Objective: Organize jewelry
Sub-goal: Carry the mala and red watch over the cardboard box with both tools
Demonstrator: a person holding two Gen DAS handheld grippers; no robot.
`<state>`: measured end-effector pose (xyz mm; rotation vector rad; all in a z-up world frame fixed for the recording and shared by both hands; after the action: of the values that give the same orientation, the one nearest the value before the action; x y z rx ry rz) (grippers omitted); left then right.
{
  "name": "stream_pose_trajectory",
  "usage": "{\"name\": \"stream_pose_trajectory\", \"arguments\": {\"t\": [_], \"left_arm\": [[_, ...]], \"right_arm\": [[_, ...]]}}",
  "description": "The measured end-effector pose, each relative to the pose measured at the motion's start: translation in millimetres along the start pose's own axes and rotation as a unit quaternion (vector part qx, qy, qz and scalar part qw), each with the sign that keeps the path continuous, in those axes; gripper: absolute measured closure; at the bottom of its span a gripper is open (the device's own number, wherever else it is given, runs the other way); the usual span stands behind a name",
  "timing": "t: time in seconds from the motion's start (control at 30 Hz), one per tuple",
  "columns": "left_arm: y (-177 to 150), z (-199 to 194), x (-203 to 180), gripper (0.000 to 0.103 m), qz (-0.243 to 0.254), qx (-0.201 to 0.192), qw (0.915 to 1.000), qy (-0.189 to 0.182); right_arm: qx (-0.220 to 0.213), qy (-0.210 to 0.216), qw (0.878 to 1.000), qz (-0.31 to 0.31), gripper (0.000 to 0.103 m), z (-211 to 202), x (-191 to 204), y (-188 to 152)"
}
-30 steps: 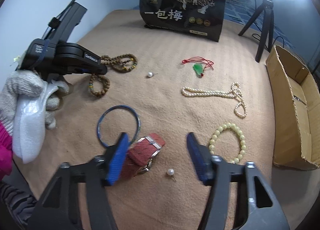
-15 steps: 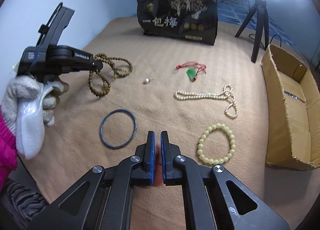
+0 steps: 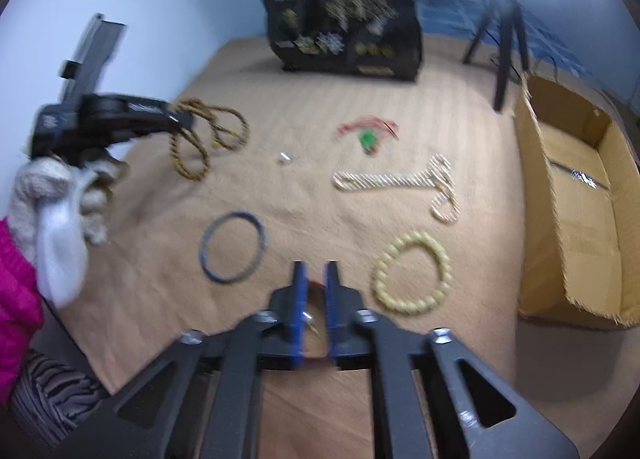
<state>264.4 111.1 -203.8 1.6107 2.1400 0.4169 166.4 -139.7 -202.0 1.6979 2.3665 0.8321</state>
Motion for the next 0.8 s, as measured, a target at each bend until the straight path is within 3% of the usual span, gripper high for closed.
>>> {"name": "stream_pose_trajectory", "arguments": {"t": [0.03,0.07,0.3,0.47,0.8], "left_arm": [[1.2,-0.3,1.0,0.092,-0.003,0.000,1.0000,-0.001],[1.0,0.2,1.7,0.092,-0.005,0.000,1.0000,-0.001],[2.2,-4.7,0.4,0.092,-0.005,-0.006,1.0000,-0.005],[3.9,-12.5,0.1,0.092,-0.007,-0.013,0.9998,-0.012],[8.8,-40.9,-14.5,0.092,-0.007,-0.040,0.9985,-0.037]], "right_arm": [[0.004,-0.005,1.000,0.005,0.067,1.9,-5.5,-2.4],[0.009,-0.009,1.000,0.008,0.065,4.4,-9.3,-4.9],[0.055,-0.012,0.998,-0.002,0.065,31.0,-12.6,-20.1],[0.071,-0.015,0.997,-0.003,0.094,41.4,-13.8,-27.2],[0.022,-0.027,0.999,-0.006,0.094,9.8,-15.5,-15.8]]}}
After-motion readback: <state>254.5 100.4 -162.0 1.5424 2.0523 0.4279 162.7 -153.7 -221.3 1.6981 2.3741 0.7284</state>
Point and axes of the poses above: each gripper's, at about its wrist camera, not at the fingertips, and z roughly the way its jaws point, x to its left, y to its top, the point moved 4 cm from there along z, roughly the way its jaws point
